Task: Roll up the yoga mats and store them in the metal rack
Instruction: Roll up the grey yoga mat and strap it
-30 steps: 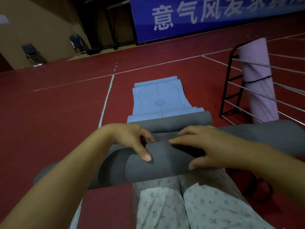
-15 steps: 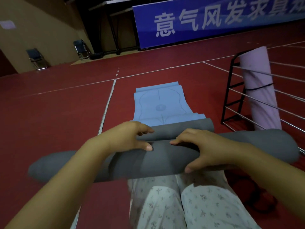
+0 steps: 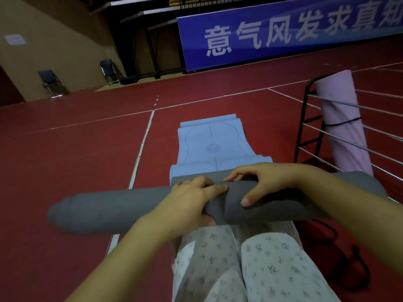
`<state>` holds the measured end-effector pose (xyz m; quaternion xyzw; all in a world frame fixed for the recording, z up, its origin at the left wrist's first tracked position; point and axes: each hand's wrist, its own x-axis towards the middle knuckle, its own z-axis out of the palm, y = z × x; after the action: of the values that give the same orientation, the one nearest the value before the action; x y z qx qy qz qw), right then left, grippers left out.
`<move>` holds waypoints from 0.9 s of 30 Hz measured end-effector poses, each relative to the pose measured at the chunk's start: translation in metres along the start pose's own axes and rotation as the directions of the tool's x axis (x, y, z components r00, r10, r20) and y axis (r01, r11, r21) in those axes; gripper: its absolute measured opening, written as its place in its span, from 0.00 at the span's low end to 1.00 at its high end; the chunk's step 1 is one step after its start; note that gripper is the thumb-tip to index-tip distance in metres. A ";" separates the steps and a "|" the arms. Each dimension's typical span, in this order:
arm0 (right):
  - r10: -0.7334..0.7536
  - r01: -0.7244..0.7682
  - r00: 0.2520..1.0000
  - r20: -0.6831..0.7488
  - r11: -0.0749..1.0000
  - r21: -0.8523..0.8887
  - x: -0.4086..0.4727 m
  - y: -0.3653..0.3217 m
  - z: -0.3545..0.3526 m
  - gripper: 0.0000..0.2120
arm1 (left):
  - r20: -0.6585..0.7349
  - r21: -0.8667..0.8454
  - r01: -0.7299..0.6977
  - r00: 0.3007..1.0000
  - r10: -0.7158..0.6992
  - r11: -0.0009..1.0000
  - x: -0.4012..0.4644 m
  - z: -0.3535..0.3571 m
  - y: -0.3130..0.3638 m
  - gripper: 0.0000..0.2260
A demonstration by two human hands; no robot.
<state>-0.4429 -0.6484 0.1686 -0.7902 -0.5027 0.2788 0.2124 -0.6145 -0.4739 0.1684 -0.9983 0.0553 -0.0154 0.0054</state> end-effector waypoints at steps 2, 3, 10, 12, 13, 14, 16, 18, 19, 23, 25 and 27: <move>0.023 -0.024 0.999 0.032 1.000 0.010 0.006 0.001 -0.005 0.27 | 0.028 -0.086 -0.005 1.000 0.007 0.996 0.008 -0.005 -0.006 0.37; 0.028 -0.028 0.999 0.034 1.000 0.002 0.008 0.002 -0.006 0.26 | 0.043 -0.112 -0.007 0.999 0.012 0.994 0.011 -0.008 -0.009 0.37; -0.046 -0.020 0.959 -0.280 0.973 -0.229 -0.006 0.000 -0.004 0.27 | 0.172 -0.281 0.043 0.985 0.007 0.959 0.035 -0.020 -0.032 0.34; -0.138 0.016 0.932 -0.336 0.940 -0.342 -0.015 -0.004 0.003 0.25 | 0.212 -0.335 0.060 0.977 0.013 0.940 0.041 -0.024 -0.037 0.33; -0.173 0.031 0.922 -0.347 0.925 -0.378 -0.019 -0.005 0.008 0.24 | 0.235 -0.366 0.073 0.972 0.017 0.928 0.045 -0.026 -0.040 0.33; -0.194 0.038 0.913 -0.359 0.917 -0.397 -0.021 -0.007 0.012 0.24 | 0.262 -0.395 0.091 0.965 0.017 0.914 0.048 -0.027 -0.043 0.32; -0.226 0.050 0.891 -0.393 0.910 -0.411 -0.021 -0.005 0.022 0.25 | 0.307 -0.429 0.132 0.952 0.007 0.894 0.054 -0.029 -0.049 0.32; -0.256 0.054 0.869 -0.424 0.900 -0.432 -0.019 0.000 0.032 0.28 | 0.340 -0.447 0.158 0.940 0.004 0.880 0.060 -0.029 -0.054 0.31; -0.262 0.050 0.859 -0.439 0.898 -0.438 -0.017 0.004 0.036 0.31 | 0.353 -0.463 0.173 0.936 0.002 0.869 0.063 -0.028 -0.057 0.31; -0.256 0.047 0.847 -0.466 0.909 -0.414 -0.006 0.015 0.040 0.35 | 0.369 -0.600 0.254 0.929 -0.019 0.758 0.073 -0.020 -0.070 0.28; -0.246 0.069 0.856 -0.455 0.926 -0.371 -0.002 0.016 0.033 0.34 | 0.367 -0.638 0.280 0.929 -0.037 0.717 0.076 -0.017 -0.073 0.27; -0.229 0.085 0.877 -0.423 0.940 -0.332 0.002 0.015 0.024 0.32 | 0.360 -0.648 0.294 0.931 -0.059 0.702 0.077 -0.016 -0.075 0.26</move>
<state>-0.4481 -0.6515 0.1412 -0.8124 -0.5388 -0.0128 0.2226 -0.5303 -0.4083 0.1876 -0.9173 -0.0418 0.1637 -0.3606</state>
